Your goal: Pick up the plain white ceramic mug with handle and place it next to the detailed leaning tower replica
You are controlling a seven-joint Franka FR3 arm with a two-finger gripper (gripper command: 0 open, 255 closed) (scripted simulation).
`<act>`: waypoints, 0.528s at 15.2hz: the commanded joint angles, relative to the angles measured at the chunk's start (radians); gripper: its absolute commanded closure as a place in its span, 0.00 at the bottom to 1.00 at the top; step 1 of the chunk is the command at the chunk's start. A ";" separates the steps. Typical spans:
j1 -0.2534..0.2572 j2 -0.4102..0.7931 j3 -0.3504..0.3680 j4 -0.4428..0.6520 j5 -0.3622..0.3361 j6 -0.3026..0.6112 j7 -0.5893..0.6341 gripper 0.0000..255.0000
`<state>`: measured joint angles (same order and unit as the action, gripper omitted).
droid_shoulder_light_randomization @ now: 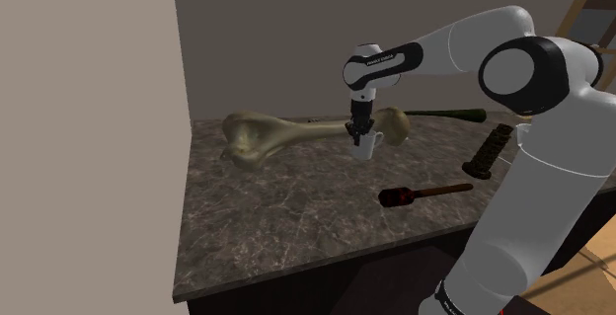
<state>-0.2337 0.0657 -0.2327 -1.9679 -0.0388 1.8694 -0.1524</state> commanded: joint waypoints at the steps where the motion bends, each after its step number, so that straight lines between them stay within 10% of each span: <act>1: 0.001 -0.008 0.000 0.018 -0.001 -0.026 0.001 1.00; 8: 0.002 -0.029 0.001 0.088 -0.005 -0.117 0.000 1.00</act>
<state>-0.2319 0.0422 -0.2318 -1.8864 -0.0429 1.7647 -0.1520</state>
